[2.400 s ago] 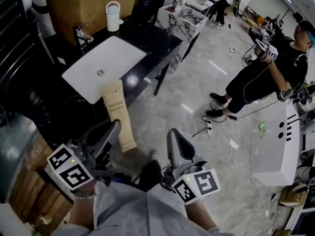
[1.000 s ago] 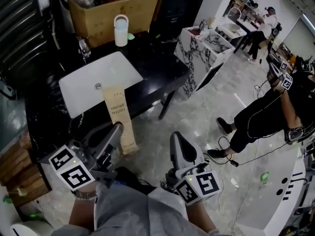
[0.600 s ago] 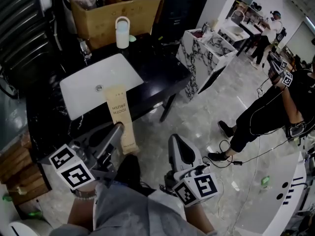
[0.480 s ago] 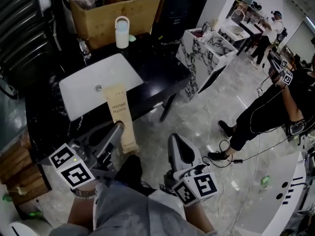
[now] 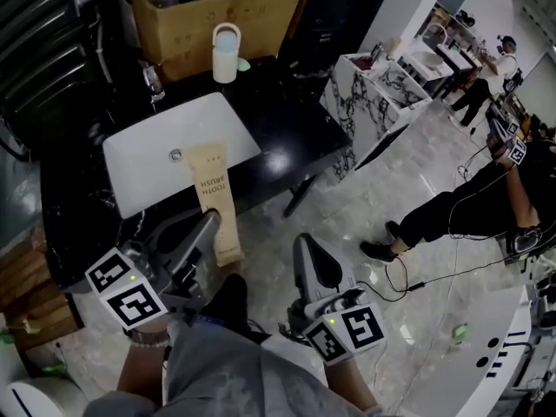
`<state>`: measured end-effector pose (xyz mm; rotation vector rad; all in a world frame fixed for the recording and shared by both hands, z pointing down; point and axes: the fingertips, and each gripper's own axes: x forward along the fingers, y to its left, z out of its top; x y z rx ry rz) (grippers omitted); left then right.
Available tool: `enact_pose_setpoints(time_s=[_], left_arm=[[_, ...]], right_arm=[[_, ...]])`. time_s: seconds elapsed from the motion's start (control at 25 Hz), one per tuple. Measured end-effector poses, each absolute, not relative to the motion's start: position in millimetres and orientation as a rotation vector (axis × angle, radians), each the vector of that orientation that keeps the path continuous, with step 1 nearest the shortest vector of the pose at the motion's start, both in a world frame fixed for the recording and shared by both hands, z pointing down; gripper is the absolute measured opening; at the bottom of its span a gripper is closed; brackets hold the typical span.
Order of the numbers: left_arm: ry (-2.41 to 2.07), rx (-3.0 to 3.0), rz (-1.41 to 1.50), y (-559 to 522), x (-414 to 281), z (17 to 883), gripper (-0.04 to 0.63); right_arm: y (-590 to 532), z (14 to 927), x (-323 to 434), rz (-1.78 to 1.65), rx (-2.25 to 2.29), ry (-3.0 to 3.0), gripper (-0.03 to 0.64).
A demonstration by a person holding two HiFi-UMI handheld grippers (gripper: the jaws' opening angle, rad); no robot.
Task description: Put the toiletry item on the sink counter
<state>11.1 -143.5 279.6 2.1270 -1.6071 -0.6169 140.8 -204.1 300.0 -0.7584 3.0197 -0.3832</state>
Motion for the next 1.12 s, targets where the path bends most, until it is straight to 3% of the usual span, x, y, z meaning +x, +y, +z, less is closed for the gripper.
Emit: enact_pose_setpoints(time_s=[0.56,0.64,1.12], left_arm=[[-1.625,2.068,-0.655,-211,-42,290,0.008],[-1.616,2.07,-0.661,-222,-47,290,0.008],[-1.591,2.049,-0.689,-285,-85,293,0.008]], right_arm=[[-254,299,65,-0.376,-0.533,3.096,0.002],[-259,299,53,-0.372,-0.483,3.117,0.071],[-307,298,3,-0.327,-0.37,3.165,0.109]])
